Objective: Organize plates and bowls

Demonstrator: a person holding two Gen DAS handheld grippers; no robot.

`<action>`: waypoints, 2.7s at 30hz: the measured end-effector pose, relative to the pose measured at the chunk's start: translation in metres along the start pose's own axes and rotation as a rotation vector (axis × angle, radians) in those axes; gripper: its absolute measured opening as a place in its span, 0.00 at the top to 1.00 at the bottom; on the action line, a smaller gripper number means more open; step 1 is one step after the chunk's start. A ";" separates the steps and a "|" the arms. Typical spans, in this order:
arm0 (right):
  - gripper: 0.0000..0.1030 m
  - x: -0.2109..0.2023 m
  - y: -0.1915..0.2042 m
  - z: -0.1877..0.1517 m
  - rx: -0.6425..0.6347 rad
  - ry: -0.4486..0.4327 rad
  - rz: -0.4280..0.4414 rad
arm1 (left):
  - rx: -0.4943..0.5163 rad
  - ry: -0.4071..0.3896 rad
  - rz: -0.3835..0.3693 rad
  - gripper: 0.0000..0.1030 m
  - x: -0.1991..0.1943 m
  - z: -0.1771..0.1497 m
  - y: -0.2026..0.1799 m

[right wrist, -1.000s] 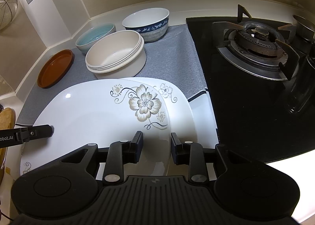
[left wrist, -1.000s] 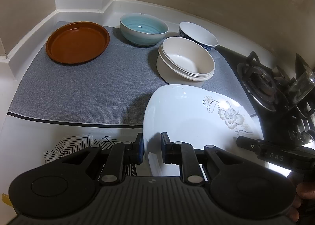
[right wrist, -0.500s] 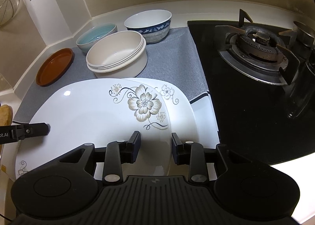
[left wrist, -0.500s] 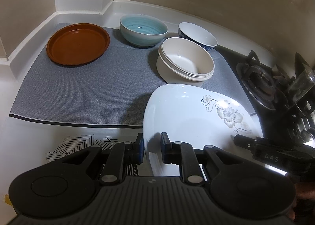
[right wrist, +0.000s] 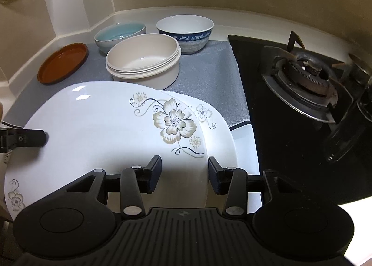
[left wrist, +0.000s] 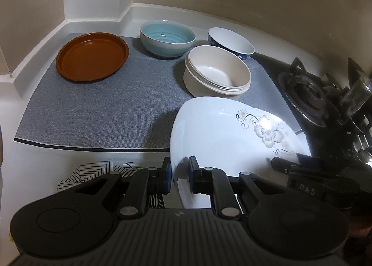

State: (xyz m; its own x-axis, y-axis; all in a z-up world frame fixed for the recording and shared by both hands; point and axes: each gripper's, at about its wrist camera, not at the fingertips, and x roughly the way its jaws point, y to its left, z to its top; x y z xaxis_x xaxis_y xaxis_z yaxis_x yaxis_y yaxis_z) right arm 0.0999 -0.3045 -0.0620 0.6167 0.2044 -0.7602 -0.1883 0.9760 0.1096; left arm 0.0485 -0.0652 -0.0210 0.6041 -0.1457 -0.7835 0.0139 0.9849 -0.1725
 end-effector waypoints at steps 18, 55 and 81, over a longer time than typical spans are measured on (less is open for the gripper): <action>0.59 -0.003 0.010 0.000 -0.138 -0.017 -0.099 | 0.030 0.005 -0.006 0.83 0.009 -0.005 -0.007; 0.70 -0.010 -0.022 0.001 -0.041 0.027 0.042 | 0.003 0.017 0.087 0.86 0.013 -0.008 -0.013; 0.65 -0.018 -0.039 -0.007 -0.008 0.072 0.154 | -0.204 -0.094 0.179 0.85 -0.030 0.003 0.030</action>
State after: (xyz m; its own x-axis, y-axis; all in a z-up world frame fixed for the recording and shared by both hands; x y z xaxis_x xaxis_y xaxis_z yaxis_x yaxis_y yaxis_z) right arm 0.0906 -0.3469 -0.0573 0.5237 0.3449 -0.7790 -0.2828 0.9329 0.2230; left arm 0.0335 -0.0306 -0.0009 0.6541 0.0476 -0.7549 -0.2542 0.9538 -0.1602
